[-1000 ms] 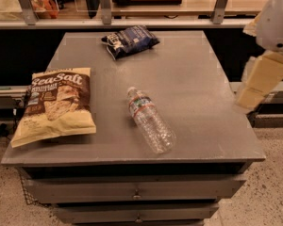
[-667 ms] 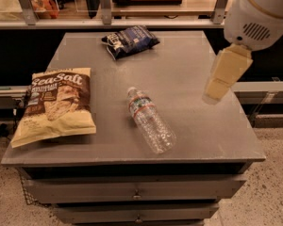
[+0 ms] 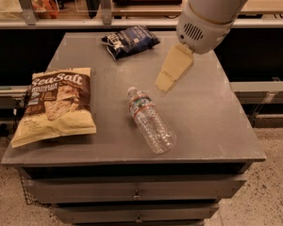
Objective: Place water bottle upright
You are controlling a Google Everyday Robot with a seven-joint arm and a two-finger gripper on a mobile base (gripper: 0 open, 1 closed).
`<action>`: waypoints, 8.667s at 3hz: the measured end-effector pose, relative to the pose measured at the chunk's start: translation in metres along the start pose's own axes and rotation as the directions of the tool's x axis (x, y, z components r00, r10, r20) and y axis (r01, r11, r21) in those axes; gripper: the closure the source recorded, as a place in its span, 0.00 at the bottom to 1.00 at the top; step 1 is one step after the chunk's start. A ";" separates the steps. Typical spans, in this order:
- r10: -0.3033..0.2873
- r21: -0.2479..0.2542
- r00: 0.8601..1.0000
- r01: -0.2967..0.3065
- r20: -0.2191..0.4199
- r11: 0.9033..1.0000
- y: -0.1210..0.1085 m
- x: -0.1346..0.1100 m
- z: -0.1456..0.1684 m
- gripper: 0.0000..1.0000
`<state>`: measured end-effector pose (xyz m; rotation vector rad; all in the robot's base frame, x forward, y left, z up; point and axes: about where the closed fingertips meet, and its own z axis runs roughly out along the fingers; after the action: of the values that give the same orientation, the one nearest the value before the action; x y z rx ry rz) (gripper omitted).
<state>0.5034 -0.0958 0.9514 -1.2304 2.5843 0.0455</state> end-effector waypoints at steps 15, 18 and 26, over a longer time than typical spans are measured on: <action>0.281 -0.216 0.297 -0.233 0.913 0.948 -0.129 -0.047 -0.017 1.00; 0.136 -0.128 0.196 -0.050 0.971 0.991 -0.085 -0.052 -0.025 1.00; 0.167 -0.177 0.063 0.226 0.984 0.958 -0.060 0.001 0.002 0.07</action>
Offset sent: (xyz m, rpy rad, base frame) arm 0.0078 0.0545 -0.0821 0.0486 0.1415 -0.4075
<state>0.5495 -0.1343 0.9542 -0.7538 1.2108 0.9721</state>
